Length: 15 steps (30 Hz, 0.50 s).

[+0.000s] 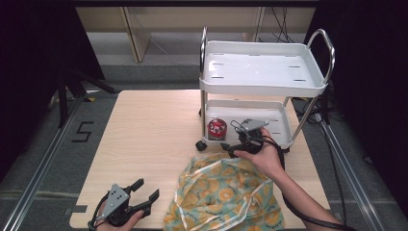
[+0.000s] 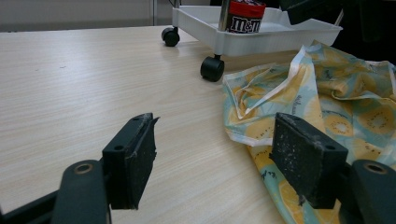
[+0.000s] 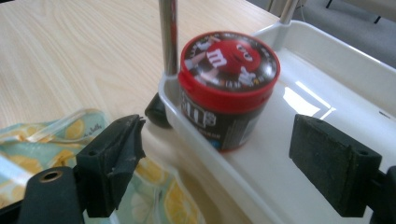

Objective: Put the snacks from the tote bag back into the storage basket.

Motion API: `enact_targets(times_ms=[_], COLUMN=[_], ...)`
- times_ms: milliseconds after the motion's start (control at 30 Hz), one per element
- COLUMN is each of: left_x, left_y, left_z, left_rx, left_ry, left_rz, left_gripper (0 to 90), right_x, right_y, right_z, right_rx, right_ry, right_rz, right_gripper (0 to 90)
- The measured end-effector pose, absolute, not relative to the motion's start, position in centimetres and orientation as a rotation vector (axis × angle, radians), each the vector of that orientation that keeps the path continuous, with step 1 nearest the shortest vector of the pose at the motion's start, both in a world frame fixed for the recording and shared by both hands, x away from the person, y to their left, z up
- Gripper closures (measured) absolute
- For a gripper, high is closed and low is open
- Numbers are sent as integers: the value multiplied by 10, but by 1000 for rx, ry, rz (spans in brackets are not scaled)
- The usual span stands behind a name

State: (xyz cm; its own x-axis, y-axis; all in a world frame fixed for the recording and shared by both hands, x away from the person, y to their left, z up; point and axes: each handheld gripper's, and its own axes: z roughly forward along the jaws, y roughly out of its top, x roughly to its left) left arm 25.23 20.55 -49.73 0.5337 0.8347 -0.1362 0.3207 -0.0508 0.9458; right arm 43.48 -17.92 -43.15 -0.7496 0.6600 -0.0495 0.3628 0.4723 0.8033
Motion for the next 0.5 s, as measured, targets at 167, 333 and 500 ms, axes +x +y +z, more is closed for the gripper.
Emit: enact_targets(times_ms=[167, 333, 500], left_x=[252, 253, 253], left_y=[205, 205, 205], left_z=[-497, -497, -498], left_rx=[1626, 1624, 1623], left_ry=[1000, 1001, 997], left_rz=[561, 560, 556], left_gripper=[299, 298, 298], right_x=[422, 416, 403], right_y=[-190, -195, -203], right_z=[-432, -432, -433], right_rx=[871, 853, 845], right_ry=[2358, 2351, 2350], right_rz=[1180, 1192, 1215], right_gripper=[186, 189, 192])
